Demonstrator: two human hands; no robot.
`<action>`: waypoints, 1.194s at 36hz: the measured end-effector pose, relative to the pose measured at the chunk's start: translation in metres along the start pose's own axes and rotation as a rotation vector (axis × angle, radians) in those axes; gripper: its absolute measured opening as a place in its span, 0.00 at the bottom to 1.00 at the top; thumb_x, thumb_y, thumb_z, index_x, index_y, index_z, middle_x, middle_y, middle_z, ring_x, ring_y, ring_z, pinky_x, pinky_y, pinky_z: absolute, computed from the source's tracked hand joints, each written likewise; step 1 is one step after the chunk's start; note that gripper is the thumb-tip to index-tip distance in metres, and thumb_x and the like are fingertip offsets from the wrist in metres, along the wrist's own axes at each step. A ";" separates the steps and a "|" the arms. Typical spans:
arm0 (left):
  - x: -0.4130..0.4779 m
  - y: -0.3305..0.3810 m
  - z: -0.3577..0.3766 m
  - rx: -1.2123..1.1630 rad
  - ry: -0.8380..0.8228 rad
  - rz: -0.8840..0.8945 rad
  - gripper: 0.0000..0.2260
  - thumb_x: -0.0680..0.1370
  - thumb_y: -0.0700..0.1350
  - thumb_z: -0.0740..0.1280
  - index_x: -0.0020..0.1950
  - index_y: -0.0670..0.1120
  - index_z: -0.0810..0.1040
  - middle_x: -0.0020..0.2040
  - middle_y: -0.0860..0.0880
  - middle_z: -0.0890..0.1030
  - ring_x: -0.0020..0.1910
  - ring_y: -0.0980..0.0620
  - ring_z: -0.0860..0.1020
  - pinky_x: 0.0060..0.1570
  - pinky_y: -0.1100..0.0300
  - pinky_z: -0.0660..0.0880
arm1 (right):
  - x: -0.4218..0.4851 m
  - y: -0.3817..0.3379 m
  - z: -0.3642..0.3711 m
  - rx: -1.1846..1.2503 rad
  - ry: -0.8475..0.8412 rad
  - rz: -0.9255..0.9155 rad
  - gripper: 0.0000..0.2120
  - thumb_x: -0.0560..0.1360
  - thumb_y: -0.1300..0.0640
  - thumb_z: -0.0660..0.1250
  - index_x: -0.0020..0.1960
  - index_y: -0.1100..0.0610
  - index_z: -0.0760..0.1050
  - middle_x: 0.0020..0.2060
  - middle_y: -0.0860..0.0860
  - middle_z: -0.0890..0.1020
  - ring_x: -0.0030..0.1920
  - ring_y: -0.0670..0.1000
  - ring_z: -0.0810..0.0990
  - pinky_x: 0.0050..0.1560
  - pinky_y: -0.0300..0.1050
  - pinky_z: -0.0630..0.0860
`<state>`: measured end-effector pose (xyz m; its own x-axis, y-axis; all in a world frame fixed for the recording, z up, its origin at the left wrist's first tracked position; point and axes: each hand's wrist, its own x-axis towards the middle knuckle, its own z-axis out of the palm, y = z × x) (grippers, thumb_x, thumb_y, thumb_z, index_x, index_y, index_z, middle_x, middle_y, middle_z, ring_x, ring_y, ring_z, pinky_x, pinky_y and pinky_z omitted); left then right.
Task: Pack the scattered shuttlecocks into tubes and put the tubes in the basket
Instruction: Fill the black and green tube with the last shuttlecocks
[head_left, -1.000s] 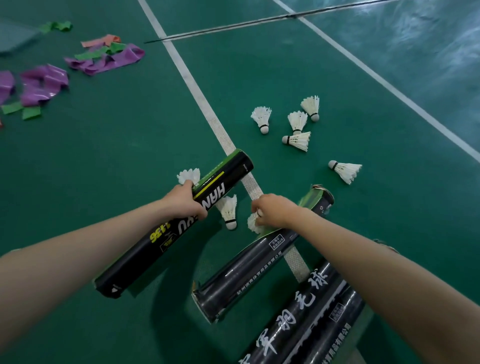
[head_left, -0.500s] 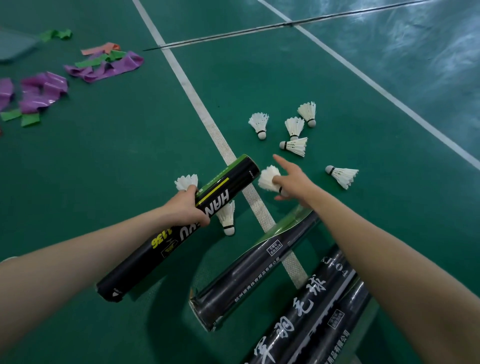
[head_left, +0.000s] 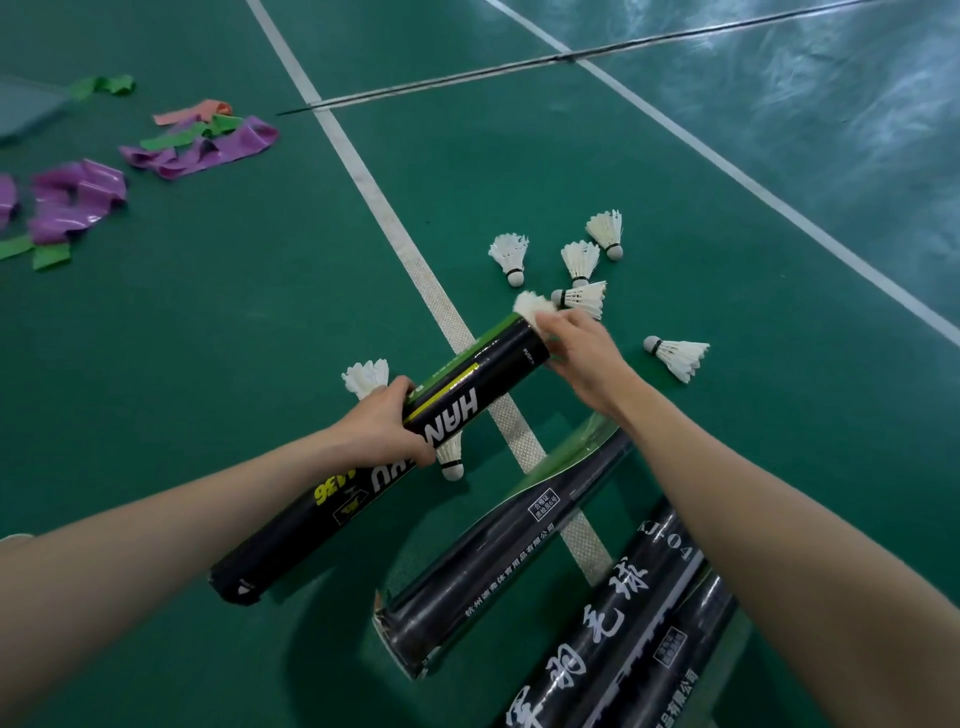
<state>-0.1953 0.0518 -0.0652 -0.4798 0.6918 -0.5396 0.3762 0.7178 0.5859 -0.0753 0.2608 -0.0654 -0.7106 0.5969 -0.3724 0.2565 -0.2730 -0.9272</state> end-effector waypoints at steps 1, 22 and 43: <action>0.000 0.000 -0.001 -0.020 0.001 -0.004 0.26 0.67 0.42 0.75 0.59 0.46 0.65 0.45 0.45 0.74 0.35 0.51 0.74 0.29 0.60 0.70 | -0.002 0.001 0.003 -0.130 -0.051 0.000 0.17 0.80 0.48 0.58 0.58 0.61 0.72 0.62 0.60 0.76 0.61 0.53 0.74 0.65 0.54 0.70; -0.018 -0.082 -0.034 0.027 0.095 -0.261 0.34 0.68 0.44 0.74 0.68 0.44 0.61 0.49 0.43 0.71 0.37 0.50 0.72 0.30 0.58 0.68 | 0.013 0.058 0.066 -0.922 -0.348 -0.141 0.26 0.75 0.55 0.69 0.71 0.56 0.66 0.68 0.52 0.71 0.68 0.51 0.69 0.68 0.45 0.64; -0.010 -0.043 -0.027 -0.056 0.048 -0.133 0.40 0.70 0.41 0.73 0.75 0.43 0.54 0.54 0.46 0.70 0.40 0.53 0.72 0.41 0.55 0.74 | 0.011 -0.013 0.016 -0.651 0.379 -0.405 0.10 0.78 0.54 0.65 0.58 0.54 0.75 0.49 0.49 0.78 0.49 0.47 0.74 0.46 0.32 0.67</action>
<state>-0.2281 0.0119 -0.0681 -0.5601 0.5858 -0.5858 0.2629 0.7963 0.5448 -0.0971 0.2585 -0.0572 -0.5910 0.7989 0.1117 0.4377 0.4339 -0.7875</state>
